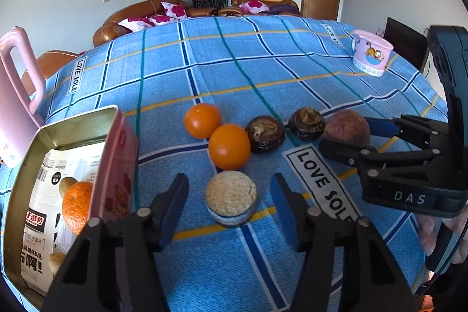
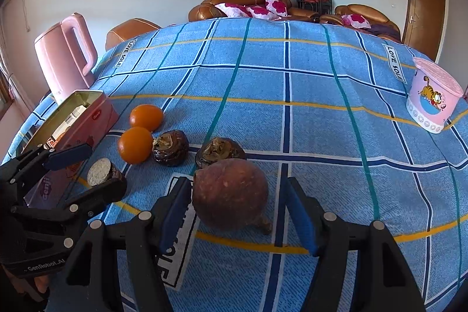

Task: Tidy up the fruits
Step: 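Grasp the passion fruit with the right tool while the left tool grasps the round cake, then lift the passion fruit with the right tool while the left tool lifts the round cake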

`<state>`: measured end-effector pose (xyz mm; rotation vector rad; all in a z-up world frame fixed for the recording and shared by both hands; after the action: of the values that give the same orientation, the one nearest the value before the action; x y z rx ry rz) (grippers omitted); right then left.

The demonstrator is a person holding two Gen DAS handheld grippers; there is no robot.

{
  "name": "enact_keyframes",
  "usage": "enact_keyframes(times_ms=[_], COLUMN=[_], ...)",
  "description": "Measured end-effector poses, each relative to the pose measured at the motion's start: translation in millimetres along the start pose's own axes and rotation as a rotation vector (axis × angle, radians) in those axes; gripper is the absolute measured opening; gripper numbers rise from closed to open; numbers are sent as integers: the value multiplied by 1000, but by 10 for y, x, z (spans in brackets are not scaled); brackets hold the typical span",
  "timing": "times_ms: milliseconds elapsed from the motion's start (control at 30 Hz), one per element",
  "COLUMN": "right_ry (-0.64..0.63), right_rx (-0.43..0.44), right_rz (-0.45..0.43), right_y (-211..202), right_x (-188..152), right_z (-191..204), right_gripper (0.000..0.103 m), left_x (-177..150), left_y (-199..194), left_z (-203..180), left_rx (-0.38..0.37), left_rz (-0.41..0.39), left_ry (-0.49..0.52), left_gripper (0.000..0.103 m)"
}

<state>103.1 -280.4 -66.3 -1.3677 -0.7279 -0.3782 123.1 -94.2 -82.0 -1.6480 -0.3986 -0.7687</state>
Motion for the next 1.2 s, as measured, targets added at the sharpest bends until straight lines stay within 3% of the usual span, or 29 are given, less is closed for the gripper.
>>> enact_keyframes(times_ms=[33,167,633,1200], right_ry=[1,-4,11,-29], right_rx=[4,36,45,38], right_rz=[5,3,-68,-172], right_y=[8,9,-119,-321], right_x=[-1,-4,10,2], right_z=[-2,7,-21,51], right_gripper=[65,52,52,52], left_x=[1,-6,0,-14], left_y=[11,7,-199,-349], left_z=[15,26,90,153], left_rx=[-7,-27,-19,-21], left_rz=[7,8,-105,-184], left_ry=[-8,-14,-35,-67], left_gripper=[37,36,36,36])
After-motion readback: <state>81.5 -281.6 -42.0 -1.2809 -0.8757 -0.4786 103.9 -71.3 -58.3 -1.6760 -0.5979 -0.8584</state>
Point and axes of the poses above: each gripper's, at about its wrist camera, not at the fingertips, and y roughly the way its jaws point, z to its left, x to its top, the point moved 1 cm from there along y, roughly the way its jaws point, and after that the axes turned 6 degrees about -y, right-handed, at the moved point
